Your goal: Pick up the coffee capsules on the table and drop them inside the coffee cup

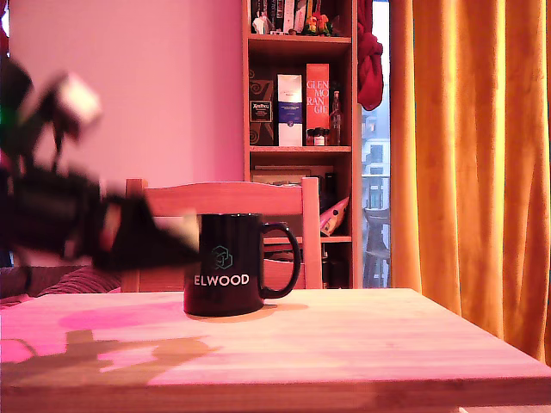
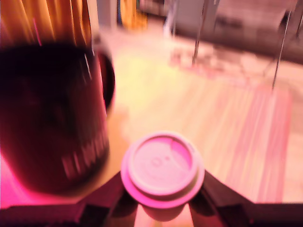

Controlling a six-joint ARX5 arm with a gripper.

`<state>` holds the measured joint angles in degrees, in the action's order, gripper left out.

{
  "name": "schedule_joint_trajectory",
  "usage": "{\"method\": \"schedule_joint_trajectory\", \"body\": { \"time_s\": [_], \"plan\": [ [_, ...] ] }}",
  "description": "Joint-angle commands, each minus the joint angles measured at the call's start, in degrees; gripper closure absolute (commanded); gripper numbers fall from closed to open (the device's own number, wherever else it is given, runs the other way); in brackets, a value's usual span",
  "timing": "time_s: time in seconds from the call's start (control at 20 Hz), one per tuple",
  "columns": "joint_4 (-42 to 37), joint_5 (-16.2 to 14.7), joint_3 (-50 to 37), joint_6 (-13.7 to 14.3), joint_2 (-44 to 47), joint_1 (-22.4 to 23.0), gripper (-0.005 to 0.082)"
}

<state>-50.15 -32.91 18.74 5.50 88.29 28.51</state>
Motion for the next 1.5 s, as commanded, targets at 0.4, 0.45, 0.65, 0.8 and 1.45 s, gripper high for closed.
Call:
{"method": "schedule_joint_trajectory", "body": {
  "time_s": [0.4, 0.45, 0.65, 0.8, 1.45],
  "plan": [
    [-0.5, 1.5, -0.2, -0.6, -9.7, 0.2, 0.0659],
    [-0.5, 2.2, -0.1, -0.6, -10.1, 0.2, 0.0660],
    [-0.5, 3.4, 1.5, -0.5, -10.1, 0.2, 0.0659],
    [0.0, 6.3, 3.7, -0.5, -9.9, 0.2, 0.0659],
    [31.4, 11.3, 27.8, -0.5, 0.5, 0.2, 0.0659]
  ]
}}
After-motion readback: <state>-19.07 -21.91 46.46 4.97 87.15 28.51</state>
